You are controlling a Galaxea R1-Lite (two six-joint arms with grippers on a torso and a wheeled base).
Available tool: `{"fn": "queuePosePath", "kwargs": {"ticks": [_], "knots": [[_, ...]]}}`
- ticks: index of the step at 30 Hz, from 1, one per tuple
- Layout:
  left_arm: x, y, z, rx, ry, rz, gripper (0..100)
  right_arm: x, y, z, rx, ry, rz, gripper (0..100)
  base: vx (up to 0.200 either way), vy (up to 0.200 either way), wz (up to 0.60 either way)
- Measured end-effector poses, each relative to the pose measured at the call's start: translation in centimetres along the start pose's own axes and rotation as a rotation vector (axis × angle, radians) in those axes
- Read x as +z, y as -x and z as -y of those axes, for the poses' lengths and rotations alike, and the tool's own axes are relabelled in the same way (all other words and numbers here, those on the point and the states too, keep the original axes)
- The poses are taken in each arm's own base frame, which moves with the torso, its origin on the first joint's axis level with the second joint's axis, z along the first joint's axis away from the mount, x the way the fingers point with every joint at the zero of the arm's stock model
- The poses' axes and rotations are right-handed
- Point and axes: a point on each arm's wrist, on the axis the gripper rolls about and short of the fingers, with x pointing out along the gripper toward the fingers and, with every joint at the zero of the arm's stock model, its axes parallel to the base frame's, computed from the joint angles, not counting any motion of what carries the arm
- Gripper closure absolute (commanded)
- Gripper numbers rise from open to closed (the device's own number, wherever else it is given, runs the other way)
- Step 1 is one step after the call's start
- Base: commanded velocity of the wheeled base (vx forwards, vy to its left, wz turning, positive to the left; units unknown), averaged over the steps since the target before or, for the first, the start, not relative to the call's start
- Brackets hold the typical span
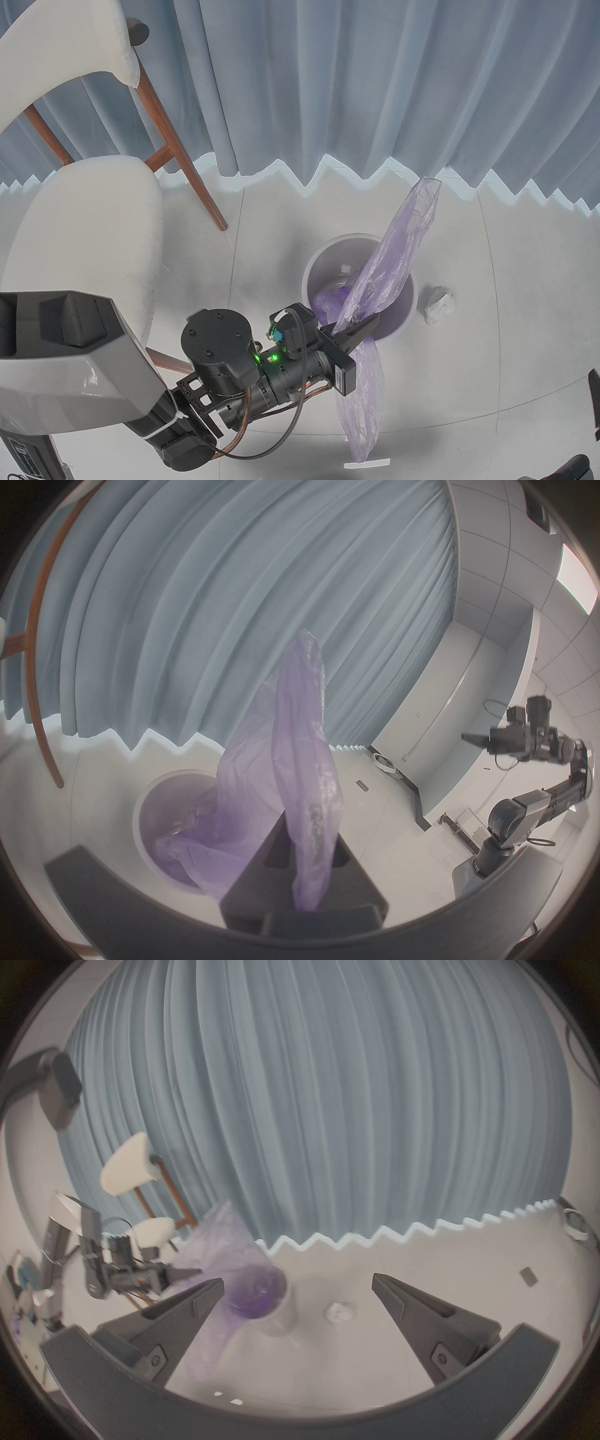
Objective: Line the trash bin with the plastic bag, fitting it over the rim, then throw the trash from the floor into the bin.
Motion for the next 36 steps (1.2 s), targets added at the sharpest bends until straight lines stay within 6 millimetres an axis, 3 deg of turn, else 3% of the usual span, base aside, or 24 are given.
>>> {"fn": "queuePosePath", "kwargs": {"ticks": [4,12,18,27,36], "knots": [[0.0,0.0,0.0,0.002,-0.001,-0.001,100,3.5,-1.7,-0.3,0.121,-0.039,-0.067,0,0.000,0.000,0.00],[-0.1,-0.1,-0.1,0.007,-0.003,-0.002,100,6.4,-8.0,-0.7,0.288,-0.137,-0.283,0,0.000,0.000,0.00],[-0.3,-0.2,0.0,0.008,-0.005,-0.005,100,7.0,-11.7,-2.0,0.436,-0.181,-0.396,0,0.000,0.000,0.00],[-0.7,-0.3,0.7,-0.003,-0.004,-0.017,100,6.0,-14.5,-4.4,0.571,-0.254,-0.526,0,0.000,0.000,0.00],[-0.8,-0.4,0.9,0.007,-0.003,-0.018,100,5.3,-18.3,-7.1,0.444,-0.302,-0.493,0,0.000,0.000,0.00]]}}
